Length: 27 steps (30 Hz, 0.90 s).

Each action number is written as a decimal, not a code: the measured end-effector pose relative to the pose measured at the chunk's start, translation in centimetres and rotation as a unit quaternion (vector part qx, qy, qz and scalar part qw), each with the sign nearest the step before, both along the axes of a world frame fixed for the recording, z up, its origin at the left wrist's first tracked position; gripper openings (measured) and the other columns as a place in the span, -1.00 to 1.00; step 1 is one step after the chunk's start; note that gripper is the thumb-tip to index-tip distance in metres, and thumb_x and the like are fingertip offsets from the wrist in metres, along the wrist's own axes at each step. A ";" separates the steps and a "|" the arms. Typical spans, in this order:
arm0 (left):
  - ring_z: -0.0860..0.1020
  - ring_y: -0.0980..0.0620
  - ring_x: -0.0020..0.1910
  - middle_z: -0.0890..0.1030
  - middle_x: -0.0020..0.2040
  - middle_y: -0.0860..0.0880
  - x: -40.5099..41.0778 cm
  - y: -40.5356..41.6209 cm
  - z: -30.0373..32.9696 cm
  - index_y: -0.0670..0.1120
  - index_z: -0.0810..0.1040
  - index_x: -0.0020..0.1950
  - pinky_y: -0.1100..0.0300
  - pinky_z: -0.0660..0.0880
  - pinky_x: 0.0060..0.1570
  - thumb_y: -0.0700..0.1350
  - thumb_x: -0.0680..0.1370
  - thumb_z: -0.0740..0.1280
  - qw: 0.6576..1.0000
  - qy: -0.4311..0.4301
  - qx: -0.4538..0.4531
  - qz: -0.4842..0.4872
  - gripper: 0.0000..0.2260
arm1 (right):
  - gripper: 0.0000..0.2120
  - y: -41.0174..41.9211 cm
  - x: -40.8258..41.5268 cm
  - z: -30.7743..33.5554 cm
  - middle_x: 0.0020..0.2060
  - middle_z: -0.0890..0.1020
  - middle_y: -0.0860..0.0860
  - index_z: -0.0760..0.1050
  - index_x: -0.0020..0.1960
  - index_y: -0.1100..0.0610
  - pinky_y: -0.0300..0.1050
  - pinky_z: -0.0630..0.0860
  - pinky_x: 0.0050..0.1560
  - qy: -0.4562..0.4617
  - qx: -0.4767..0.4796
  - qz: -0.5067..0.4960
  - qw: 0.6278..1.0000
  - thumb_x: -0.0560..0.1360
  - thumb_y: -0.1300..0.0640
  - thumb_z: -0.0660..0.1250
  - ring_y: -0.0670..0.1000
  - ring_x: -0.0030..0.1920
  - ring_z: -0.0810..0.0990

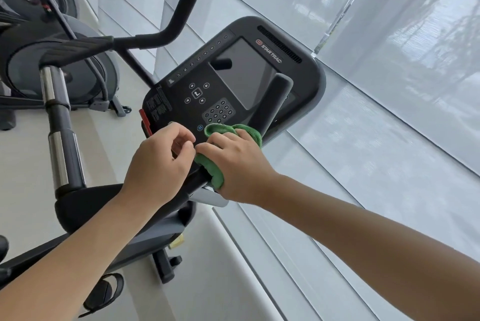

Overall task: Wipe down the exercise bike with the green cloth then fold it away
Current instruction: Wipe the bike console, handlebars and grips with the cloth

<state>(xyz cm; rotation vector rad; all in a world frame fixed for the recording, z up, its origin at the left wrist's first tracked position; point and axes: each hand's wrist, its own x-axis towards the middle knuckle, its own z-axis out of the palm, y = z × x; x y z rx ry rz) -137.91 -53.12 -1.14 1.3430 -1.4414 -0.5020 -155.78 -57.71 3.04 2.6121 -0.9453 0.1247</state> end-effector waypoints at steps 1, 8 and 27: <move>0.59 0.15 -0.19 0.62 -0.20 0.14 -0.1 0.0 0.0 0.03 0.57 -0.02 0.27 0.44 -0.23 -0.15 0.62 0.32 1.000 -0.005 0.000 0.000 -0.91 | -0.62 -0.2 0.6 0.9 -0.11 0.56 -0.08 0.54 0.17 -0.05 0.01 0.50 -0.07 0.040 0.026 0.001 0.999 0.38 -0.04 0.46 0.06 -0.14 0.58; 0.56 0.21 -0.14 0.61 -0.16 0.15 0.1 -0.1 0.1 0.01 0.58 -0.01 0.40 0.35 -0.26 -0.19 0.61 0.32 1.000 0.013 -0.002 0.016 -0.90 | -0.68 -0.9 3.4 4.4 -0.26 0.51 -0.12 0.44 0.00 -0.06 -0.13 0.40 -0.33 0.197 0.125 -0.008 0.972 0.35 -0.07 0.49 -0.04 -0.32 0.49; 0.59 0.19 -0.04 0.64 -0.08 0.14 0.8 0.6 -0.2 0.02 0.59 0.04 0.31 0.54 -0.17 -0.18 0.62 0.31 0.999 0.037 0.005 0.022 -0.89 | -0.73 -0.6 4.7 4.6 -0.28 0.59 -0.10 0.56 -0.02 -0.07 -0.19 0.39 -0.37 0.187 0.188 -0.038 0.963 0.33 -0.05 0.52 0.01 -0.28 0.58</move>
